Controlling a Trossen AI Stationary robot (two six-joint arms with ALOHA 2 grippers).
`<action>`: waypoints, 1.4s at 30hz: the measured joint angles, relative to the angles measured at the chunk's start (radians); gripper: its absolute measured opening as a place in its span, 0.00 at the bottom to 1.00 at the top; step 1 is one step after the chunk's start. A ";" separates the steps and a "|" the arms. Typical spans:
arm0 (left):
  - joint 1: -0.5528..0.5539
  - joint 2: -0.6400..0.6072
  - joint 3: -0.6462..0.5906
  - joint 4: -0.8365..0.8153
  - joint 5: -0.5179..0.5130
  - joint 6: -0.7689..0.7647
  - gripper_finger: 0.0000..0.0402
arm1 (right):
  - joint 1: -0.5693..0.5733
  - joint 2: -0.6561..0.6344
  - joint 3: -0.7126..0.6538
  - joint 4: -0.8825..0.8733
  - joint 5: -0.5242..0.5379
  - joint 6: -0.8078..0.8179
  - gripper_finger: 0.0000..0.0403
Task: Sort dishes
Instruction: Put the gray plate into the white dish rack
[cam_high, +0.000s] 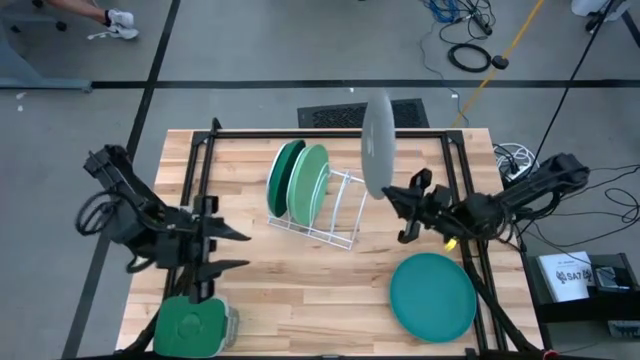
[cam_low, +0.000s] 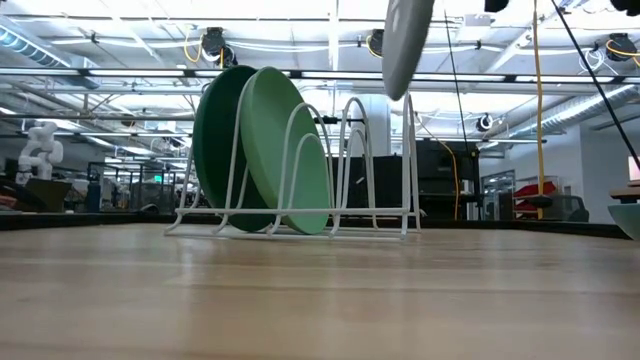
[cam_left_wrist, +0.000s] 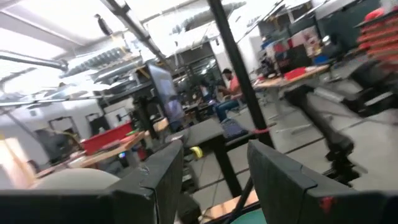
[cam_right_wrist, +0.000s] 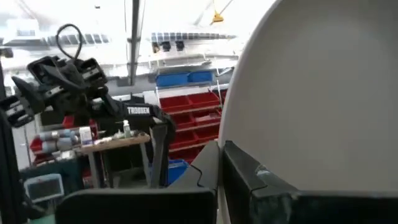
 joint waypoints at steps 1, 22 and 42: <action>0.012 0.007 0.000 0.000 -0.005 0.000 0.45 | 0.010 0.030 0.008 0.033 0.015 0.004 0.00; 0.161 0.045 0.000 -0.085 -0.025 -0.001 0.45 | 0.092 0.610 0.179 0.320 0.332 0.010 0.00; 0.190 0.044 0.000 -0.085 -0.021 0.000 0.45 | 0.100 0.992 0.301 0.450 0.477 0.104 0.00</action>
